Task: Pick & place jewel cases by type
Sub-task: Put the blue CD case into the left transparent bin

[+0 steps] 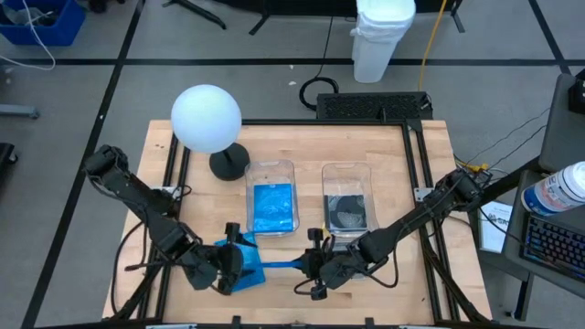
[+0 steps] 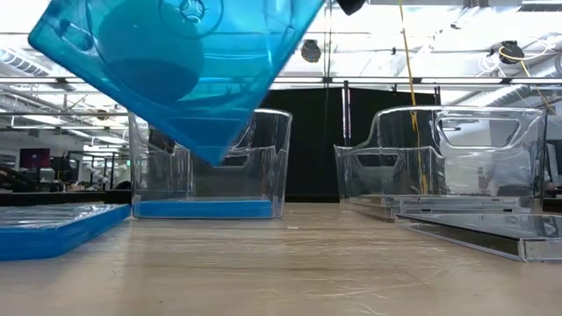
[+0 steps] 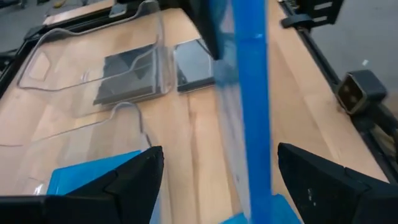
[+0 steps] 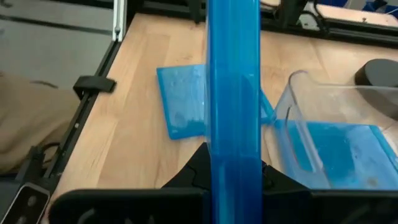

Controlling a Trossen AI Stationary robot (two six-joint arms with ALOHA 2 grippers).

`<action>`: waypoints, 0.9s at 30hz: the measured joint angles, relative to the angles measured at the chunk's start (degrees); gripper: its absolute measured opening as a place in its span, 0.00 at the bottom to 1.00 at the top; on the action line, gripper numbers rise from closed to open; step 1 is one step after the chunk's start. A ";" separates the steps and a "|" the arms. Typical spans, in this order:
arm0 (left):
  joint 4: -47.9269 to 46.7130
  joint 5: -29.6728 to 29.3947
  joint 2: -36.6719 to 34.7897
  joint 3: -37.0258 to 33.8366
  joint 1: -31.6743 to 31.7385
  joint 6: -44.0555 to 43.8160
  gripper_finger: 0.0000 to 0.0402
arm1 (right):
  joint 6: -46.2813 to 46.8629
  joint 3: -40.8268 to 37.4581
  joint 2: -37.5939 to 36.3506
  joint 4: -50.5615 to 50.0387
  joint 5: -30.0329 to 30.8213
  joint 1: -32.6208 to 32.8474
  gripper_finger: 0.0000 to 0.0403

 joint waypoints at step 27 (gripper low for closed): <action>2.80 2.06 0.00 0.02 2.62 7.28 0.07 | -9.12 -0.02 0.09 5.70 4.21 -0.35 0.13</action>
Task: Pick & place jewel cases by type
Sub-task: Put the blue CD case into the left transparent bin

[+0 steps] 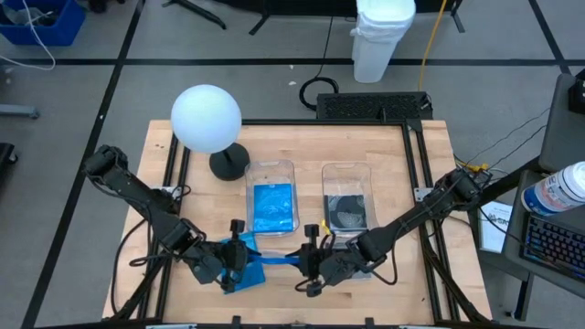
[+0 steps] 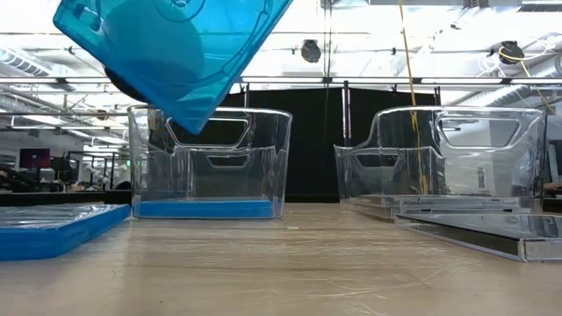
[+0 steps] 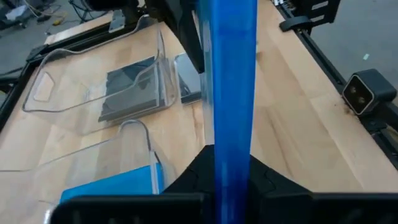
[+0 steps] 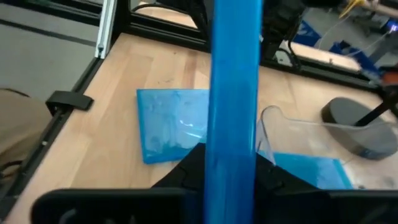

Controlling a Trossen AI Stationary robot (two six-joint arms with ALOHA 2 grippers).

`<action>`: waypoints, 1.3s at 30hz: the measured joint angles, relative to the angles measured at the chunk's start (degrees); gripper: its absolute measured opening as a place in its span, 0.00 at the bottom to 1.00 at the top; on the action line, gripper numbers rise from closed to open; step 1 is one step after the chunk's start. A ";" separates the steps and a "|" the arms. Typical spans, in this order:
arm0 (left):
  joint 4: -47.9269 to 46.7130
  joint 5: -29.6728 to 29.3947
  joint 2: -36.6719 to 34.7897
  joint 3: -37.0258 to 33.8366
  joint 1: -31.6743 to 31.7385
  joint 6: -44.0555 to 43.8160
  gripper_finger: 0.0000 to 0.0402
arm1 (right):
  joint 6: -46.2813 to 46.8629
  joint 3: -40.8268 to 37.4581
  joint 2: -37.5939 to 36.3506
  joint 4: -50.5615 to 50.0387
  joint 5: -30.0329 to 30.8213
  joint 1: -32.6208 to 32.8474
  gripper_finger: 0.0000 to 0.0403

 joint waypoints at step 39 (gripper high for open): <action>34.23 -8.80 -4.28 0.00 -8.42 39.14 0.06 | -17.35 -11.64 -6.23 25.87 35.20 18.57 0.55</action>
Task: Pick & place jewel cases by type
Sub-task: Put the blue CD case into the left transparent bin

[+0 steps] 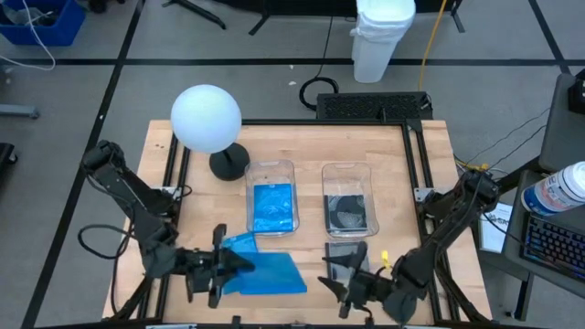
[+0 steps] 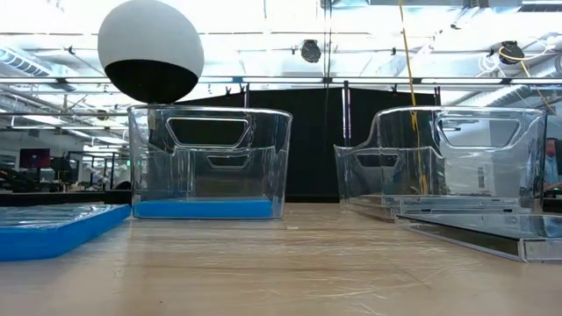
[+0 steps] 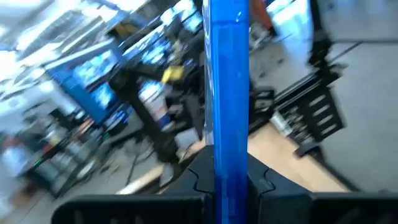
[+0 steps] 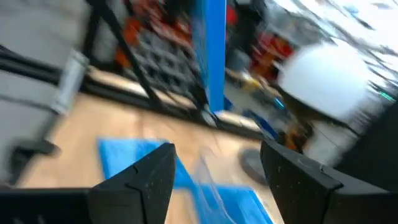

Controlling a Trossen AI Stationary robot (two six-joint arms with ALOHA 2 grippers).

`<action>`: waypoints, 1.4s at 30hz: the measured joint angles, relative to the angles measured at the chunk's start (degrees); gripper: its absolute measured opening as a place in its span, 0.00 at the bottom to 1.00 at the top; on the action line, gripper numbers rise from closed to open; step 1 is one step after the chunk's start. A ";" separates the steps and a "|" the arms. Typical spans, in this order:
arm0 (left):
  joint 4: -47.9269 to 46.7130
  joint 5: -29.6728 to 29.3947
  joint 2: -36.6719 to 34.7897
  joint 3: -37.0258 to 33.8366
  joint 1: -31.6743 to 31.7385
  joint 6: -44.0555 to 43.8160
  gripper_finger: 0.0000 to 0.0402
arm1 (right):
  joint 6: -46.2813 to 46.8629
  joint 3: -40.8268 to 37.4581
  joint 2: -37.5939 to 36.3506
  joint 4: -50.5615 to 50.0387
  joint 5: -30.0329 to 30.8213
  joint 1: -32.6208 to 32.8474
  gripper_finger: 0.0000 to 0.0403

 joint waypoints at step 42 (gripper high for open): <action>6.08 9.91 2.05 0.00 5.23 1.22 0.06 | -18.64 -7.31 1.64 35.77 -43.69 -14.38 0.49</action>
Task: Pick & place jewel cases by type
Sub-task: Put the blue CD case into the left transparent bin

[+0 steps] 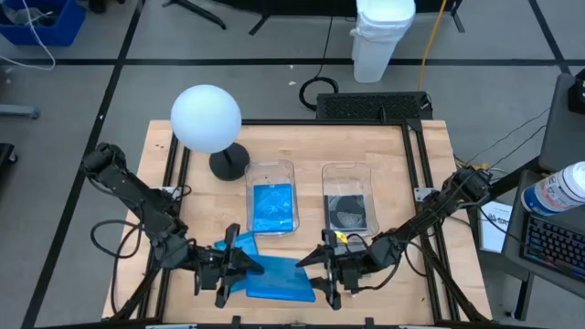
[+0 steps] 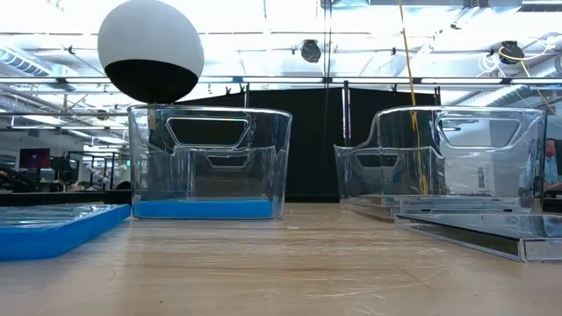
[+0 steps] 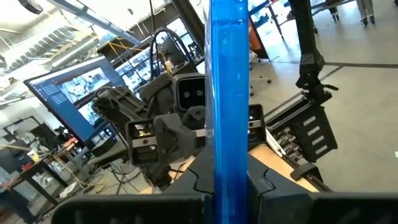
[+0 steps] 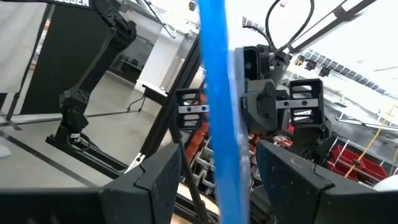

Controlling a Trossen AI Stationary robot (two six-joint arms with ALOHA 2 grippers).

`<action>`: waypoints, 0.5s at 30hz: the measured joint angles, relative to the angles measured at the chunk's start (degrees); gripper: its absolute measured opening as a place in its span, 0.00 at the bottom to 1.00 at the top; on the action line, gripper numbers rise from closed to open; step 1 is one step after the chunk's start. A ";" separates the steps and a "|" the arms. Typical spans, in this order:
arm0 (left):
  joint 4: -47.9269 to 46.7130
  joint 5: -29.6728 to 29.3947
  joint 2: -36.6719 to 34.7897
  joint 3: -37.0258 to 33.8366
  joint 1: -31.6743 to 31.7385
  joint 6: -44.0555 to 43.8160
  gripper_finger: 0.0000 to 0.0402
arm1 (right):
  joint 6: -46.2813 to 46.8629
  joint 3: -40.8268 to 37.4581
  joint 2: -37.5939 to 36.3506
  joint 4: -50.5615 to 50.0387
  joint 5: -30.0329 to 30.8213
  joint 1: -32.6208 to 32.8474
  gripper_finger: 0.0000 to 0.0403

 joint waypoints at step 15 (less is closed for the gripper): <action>-0.15 0.26 -0.02 0.00 1.27 -1.35 0.06 | 1.44 0.00 0.00 0.83 -0.17 -1.36 0.18</action>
